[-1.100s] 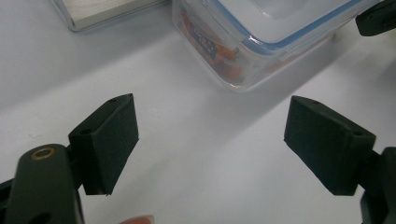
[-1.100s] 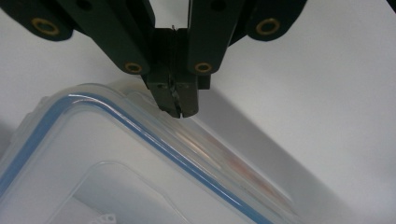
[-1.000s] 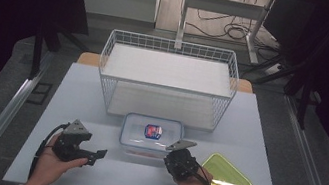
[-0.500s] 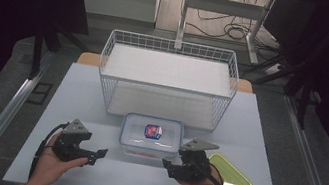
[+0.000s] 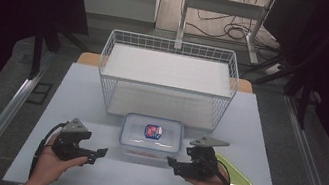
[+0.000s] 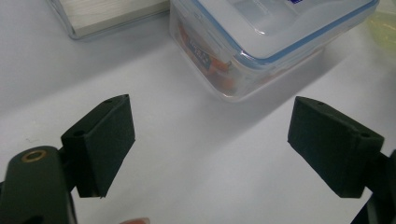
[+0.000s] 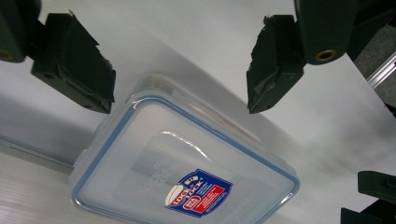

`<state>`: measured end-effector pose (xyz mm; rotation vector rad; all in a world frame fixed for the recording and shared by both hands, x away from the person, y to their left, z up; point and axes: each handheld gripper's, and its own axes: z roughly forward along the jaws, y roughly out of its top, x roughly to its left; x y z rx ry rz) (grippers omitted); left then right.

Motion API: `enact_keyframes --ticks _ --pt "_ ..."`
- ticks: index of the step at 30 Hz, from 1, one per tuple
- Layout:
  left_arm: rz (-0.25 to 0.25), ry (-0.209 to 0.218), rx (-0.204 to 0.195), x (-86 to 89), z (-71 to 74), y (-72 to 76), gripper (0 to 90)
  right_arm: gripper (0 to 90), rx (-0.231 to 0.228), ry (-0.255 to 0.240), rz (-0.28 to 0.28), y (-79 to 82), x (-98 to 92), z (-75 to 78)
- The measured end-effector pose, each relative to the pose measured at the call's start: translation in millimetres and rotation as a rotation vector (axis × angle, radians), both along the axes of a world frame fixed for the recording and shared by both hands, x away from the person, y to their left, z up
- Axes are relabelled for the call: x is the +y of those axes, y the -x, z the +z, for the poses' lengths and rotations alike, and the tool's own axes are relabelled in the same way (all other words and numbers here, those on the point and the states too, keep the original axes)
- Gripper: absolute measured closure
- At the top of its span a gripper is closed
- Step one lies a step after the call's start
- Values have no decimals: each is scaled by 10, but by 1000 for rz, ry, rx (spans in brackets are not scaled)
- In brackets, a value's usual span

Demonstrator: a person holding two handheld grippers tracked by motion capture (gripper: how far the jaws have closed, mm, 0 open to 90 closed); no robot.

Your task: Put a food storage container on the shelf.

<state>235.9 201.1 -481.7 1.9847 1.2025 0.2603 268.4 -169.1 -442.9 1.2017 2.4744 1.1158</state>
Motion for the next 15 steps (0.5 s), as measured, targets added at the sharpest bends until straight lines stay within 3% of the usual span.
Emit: enact_keyframes --ticks 5,8,15 --pt "21 4 -11 -7 47 -11 124 211 4 -19 -15 -20 8 26" --pt "59 31 -7 -7 71 -42 108 202 0 -29 -24 -40 -2 48" --pt "43 82 11 -86 135 -211 98 180 10 -58 -18 -93 58 107"
